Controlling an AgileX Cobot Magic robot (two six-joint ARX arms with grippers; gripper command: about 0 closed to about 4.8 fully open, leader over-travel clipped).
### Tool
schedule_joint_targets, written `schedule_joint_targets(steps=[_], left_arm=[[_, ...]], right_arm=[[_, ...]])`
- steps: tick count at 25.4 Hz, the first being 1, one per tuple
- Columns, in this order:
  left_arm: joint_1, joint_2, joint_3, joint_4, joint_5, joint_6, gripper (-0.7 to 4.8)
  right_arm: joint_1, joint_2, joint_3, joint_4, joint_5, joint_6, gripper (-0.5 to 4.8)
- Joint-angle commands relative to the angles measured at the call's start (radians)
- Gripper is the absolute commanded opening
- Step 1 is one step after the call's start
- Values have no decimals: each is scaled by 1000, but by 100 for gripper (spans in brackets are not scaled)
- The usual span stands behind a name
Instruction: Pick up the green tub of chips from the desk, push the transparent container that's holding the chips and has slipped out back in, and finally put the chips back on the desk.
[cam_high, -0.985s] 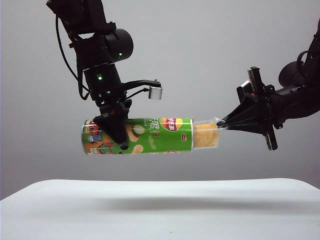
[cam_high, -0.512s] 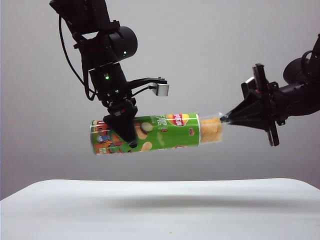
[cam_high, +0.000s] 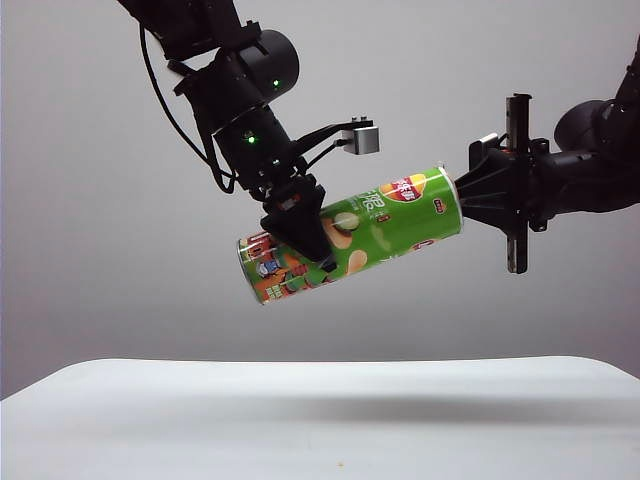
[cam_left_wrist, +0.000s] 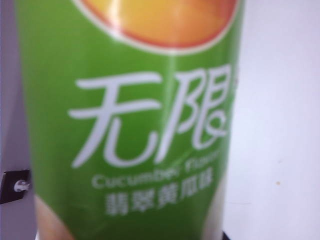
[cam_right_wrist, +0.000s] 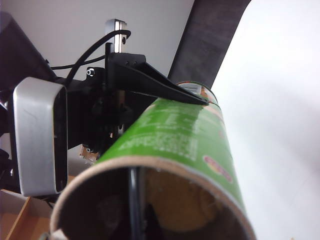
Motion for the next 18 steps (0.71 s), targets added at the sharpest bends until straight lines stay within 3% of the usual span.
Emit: schedule_joint_targets(steps=[1, 7, 12, 16, 18], left_arm=[[-28, -17, 27, 82, 149, 16, 246], [-23, -9, 25, -37, 14, 48, 246], [13, -9, 25, -80, 5, 42, 245], [42, -9, 25, -148, -5, 48, 245], [42, -9, 25, -159, -46, 51, 245]], right_arm=[[20, 0, 0, 9, 5, -3, -6], [-15, -16, 2, 94, -21, -3, -6], [-71, -37, 8, 94, 6, -3, -4], [-113, -41, 7, 78, 5, -3, 114], [-113, -42, 7, 79, 5, -6, 114]])
